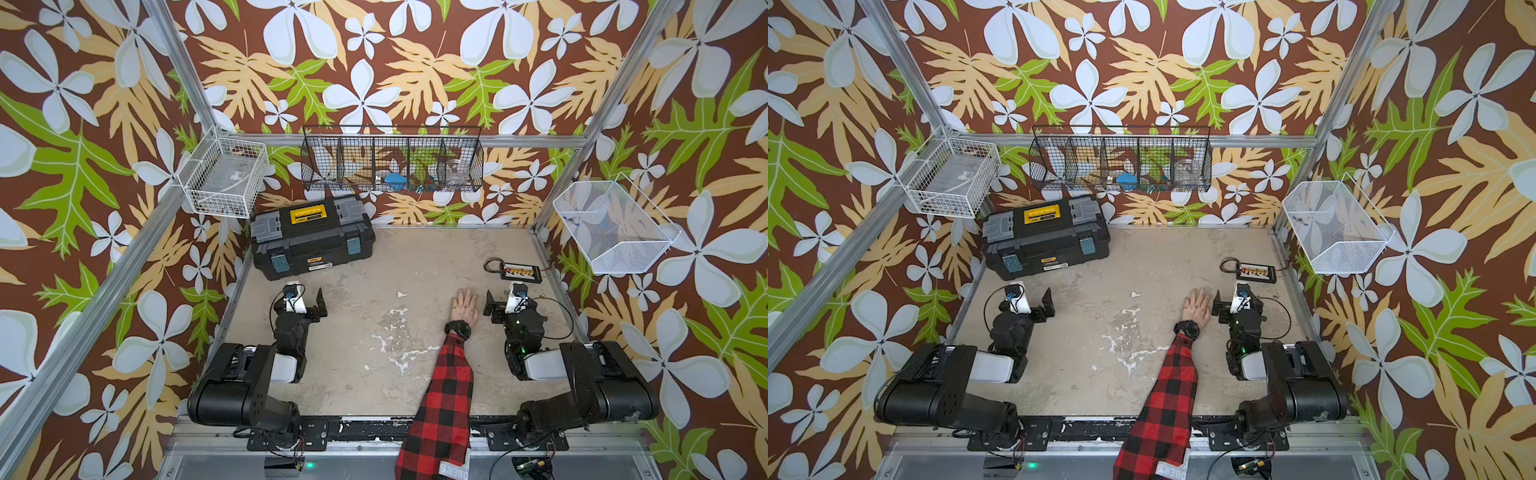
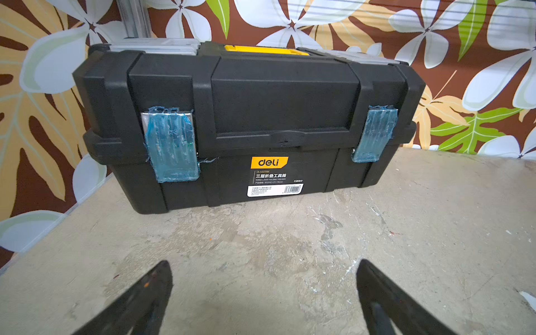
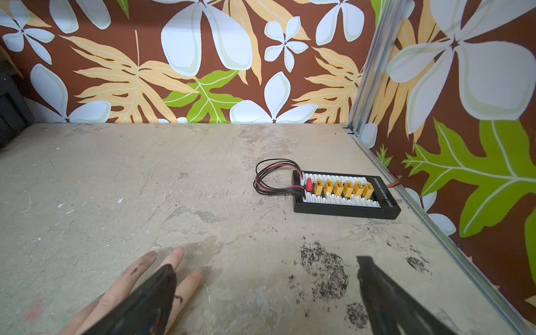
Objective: Take off the watch
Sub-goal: Adjust the hand at the center of the board.
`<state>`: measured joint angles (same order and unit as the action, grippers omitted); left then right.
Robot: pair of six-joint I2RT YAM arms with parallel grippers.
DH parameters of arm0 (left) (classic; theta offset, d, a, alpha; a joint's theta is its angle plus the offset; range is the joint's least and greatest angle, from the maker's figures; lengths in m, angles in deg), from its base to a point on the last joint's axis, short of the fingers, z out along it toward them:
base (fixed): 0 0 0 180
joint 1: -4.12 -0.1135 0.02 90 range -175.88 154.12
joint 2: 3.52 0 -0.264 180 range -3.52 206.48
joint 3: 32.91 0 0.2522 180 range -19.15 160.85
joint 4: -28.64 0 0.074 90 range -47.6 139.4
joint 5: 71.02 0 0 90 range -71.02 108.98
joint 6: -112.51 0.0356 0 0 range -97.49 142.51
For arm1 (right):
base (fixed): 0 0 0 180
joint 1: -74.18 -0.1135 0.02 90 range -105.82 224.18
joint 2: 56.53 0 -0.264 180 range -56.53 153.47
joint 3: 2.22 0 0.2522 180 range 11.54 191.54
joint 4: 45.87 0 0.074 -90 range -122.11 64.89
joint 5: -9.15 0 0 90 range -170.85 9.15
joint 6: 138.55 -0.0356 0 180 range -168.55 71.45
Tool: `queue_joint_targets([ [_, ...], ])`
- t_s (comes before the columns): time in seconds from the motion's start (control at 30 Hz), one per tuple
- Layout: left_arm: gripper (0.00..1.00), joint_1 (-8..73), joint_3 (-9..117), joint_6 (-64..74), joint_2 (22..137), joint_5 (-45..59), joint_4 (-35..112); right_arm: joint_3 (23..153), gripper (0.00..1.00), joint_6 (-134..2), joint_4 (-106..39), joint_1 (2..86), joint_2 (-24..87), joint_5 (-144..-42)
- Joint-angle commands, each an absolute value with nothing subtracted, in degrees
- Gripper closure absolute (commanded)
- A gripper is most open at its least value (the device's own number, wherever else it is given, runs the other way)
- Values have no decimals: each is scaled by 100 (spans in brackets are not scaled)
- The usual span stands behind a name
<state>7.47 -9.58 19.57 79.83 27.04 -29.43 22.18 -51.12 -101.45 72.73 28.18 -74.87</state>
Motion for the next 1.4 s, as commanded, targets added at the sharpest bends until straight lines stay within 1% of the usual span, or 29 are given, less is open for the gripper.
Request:
queue_joint_targets([
  [0.0,0,729,-976,1978,7951,2606,-3043,2238,0,-5110,-10279,7278,2803,-7478],
  [0.63,0,706,-978,1987,7953,2488,-3029,2233,0,-5113,-10301,7275,2797,-7470],
  [0.73,0,713,-919,1987,7734,2545,-2824,2241,0,-5100,-10278,7278,2726,-7542],
  [0.83,0,728,-620,1871,7080,2918,-1719,2489,0,-5101,-9432,7276,2236,-7488],
  [0.93,1,743,-216,1345,6493,3467,-532,2743,1,-5142,-8623,7255,1708,-7382],
  [1.0,1,790,-54,994,6276,3595,-116,2904,2,-5322,-8157,7234,1478,-7290],
  [1.07,2,939,209,747,6188,3658,364,3074,4,-5643,-7724,7228,1298,-7409],
  [1.2,3,1327,919,540,6302,3463,1254,3419,11,-6368,-6752,7181,958,-8039],
  [1.27,4,1446,1358,369,6423,3108,1799,3687,13,-6610,-6052,7077,789,-8335],
  [1.37,7,1510,1923,186,6579,2465,2359,4003,18,-6841,-5202,6826,604,-8484],
])
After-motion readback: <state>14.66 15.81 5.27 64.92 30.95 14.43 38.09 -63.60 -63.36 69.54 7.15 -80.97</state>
